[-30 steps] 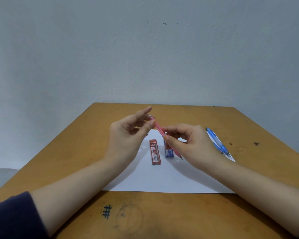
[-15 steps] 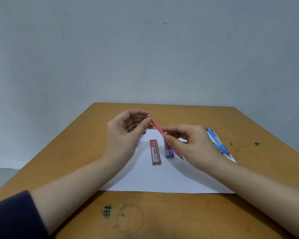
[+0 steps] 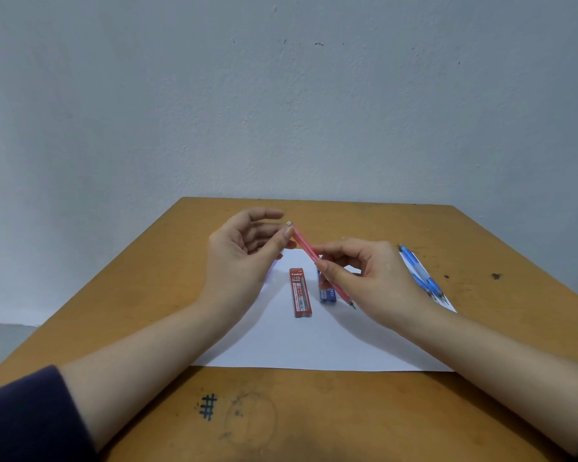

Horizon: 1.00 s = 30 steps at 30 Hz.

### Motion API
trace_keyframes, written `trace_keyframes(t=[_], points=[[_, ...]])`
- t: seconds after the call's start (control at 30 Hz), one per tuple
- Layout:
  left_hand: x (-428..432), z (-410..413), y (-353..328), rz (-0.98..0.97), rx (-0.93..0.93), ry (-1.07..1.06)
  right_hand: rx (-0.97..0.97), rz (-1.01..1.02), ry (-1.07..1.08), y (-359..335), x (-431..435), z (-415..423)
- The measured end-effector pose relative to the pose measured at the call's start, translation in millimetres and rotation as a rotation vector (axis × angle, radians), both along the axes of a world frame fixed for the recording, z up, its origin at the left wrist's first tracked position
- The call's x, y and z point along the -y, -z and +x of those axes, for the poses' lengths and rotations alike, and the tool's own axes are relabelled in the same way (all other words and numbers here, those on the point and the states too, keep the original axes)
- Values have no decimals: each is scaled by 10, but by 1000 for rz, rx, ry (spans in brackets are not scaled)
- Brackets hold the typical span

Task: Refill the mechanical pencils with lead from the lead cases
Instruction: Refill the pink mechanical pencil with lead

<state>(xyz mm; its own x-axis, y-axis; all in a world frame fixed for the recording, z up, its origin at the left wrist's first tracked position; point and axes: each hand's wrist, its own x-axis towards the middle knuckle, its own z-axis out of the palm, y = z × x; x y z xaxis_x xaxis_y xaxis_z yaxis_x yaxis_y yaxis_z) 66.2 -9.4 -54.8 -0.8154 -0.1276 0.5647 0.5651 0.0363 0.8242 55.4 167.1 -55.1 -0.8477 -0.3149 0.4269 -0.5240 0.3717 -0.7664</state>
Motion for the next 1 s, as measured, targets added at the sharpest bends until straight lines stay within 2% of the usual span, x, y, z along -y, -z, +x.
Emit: trace_keyframes(t=[0.5, 0.7, 0.87, 1.0], points=[[-69, 19, 40, 10, -52, 61, 48, -148, -85, -1, 24, 29], [-63, 32, 23, 8, -101, 20, 34, -144, 9, -22, -69, -75], [-20, -11, 51, 40, -80, -8, -22, -88, 124, -42, -184, -239], [-42, -2, 33, 61, -85, -28, -66, 125, 235, 1, -302, -361]])
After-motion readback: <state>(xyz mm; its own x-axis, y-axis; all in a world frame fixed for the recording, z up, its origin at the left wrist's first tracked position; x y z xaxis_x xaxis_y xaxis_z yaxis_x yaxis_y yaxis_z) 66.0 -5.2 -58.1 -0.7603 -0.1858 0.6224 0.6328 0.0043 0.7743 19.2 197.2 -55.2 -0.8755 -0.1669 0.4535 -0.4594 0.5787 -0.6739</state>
